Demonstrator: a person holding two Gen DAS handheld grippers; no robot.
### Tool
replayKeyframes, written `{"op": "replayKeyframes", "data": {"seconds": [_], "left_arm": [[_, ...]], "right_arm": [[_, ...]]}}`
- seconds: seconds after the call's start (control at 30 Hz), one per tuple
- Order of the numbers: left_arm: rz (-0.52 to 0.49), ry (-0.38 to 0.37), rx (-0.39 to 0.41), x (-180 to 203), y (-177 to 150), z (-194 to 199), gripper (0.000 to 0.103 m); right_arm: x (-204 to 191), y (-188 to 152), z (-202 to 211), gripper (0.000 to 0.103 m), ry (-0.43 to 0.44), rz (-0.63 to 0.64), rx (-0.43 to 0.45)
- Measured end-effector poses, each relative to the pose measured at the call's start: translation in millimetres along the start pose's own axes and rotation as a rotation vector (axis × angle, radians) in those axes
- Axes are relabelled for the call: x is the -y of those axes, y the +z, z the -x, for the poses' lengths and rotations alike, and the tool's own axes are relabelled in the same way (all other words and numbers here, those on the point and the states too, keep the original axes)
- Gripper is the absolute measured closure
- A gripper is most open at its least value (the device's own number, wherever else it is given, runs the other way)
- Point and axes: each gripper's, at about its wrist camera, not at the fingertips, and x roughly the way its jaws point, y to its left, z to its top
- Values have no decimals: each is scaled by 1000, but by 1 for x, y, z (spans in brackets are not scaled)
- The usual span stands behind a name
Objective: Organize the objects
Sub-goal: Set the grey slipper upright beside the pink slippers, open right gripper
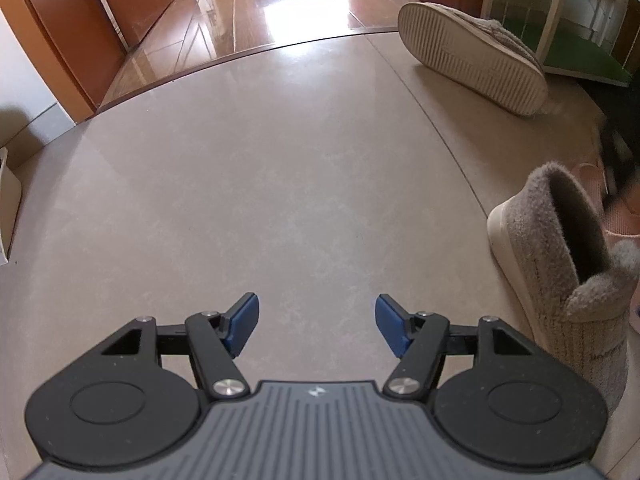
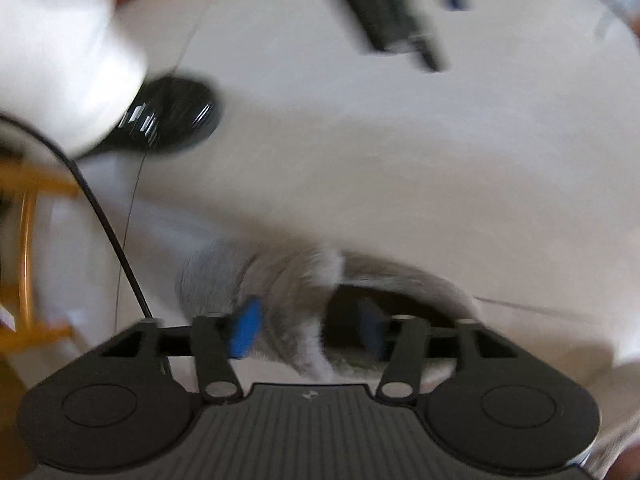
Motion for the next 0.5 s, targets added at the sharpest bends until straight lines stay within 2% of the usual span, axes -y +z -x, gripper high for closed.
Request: {"op": "replayKeyframes", "data": {"seconds": [0.03,0.07,0.23,0.3,0.4,0.5], "left_arm": [[3,-4,1,-1,0,-1,36],[5,-8,1,-1,1,-1,36],[1,-15,8,2,2,-2,36],[4,-19,5,2,2,-2,36],[3,-18,-2,4,1,-3,36],[-7,-16,-14,7,2,-6,36]], "right_arm": [[3,-3,7,12,-30,-67,24],[7,-8,12,6,-58,-156,58],[17,-61,19,0,-9,-750,223],[15,-78,5,0,10,-919,251],[14,-93,-11,0,37,-1108,295],[10,-92,-24,1,20,-1153,321]]}}
